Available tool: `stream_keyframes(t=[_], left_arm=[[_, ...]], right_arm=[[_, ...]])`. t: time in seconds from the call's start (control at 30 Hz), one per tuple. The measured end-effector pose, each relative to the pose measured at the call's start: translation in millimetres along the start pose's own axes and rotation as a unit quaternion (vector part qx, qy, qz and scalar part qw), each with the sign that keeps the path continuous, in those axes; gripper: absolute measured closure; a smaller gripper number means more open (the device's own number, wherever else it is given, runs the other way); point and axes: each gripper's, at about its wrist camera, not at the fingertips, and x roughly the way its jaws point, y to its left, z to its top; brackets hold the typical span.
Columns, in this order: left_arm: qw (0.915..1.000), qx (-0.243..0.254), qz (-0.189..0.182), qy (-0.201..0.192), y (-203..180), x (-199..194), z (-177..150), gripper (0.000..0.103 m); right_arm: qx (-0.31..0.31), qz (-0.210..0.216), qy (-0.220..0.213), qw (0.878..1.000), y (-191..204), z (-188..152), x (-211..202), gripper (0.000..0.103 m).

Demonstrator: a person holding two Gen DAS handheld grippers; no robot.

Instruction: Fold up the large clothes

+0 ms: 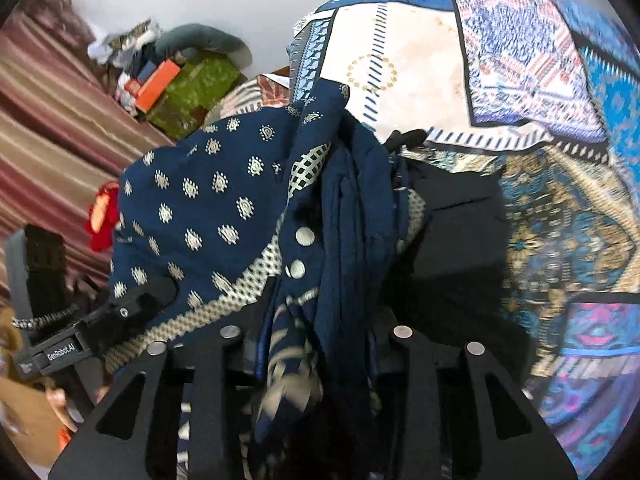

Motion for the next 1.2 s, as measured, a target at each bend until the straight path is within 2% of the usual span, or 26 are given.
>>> stream_keyframes(t=[0.2,0.33,0.47,0.6,0.67,0.77,0.9,0.97,1.07,1.13,1.2], left_arm=[[0.9982,0.021,0.045,-0.034,-22.1,-43.0,-24.6,0.017],[0.9946,0.056,0.078,-0.039,-49.1,-74.4,-38.4,0.017],[0.9901,0.077,0.081,-0.085,-76.9,-120.8,-53.7,0.017],[0.9802,0.095,0.066,-0.161,-116.2,-193.4,-76.1,0.017],[0.9721,0.105,0.064,-0.200,-134.2,-226.5,-88.8,0.017],[0.9528,0.119,0.064,-0.272,-161.4,-279.5,-116.9,0.017],[0.9163,0.146,0.078,-0.365,-195.4,-336.3,-169.4,0.017],[0.9014,0.155,0.087,-0.395,-208.8,-353.4,-196.5,0.017],[0.8908,0.155,0.084,-0.419,-218.3,-368.5,-228.4,0.017],[0.8842,0.150,0.082,-0.435,-222.1,-377.7,-250.5,0.017],[0.8784,0.144,0.085,-0.448,-223.6,-384.4,-270.0,0.017]], right_arm=[[-0.045,-0.044,-0.022,0.998,19.9,-15.7,-51.0,0.065],[-0.053,-0.031,-0.033,0.998,21.9,-26.3,-77.5,0.065],[-0.096,-0.039,-0.076,0.992,44.0,-39.3,-119.3,0.065],[-0.140,-0.024,-0.152,0.978,76.4,-59.6,-181.7,0.065],[-0.156,-0.010,-0.185,0.970,90.5,-71.8,-211.4,0.065],[-0.178,0.005,-0.242,0.954,113.3,-96.1,-257.0,0.065],[-0.200,0.020,-0.318,0.927,137.1,-140.7,-308.0,0.065],[-0.207,0.024,-0.348,0.914,145.0,-162.0,-325.5,0.065],[-0.218,0.012,-0.391,0.894,154.9,-196.4,-347.9,0.065],[-0.223,0.006,-0.406,0.886,158.9,-216.9,-355.3,0.064],[-0.228,-0.001,-0.413,0.882,162.4,-233.0,-358.2,0.053]])
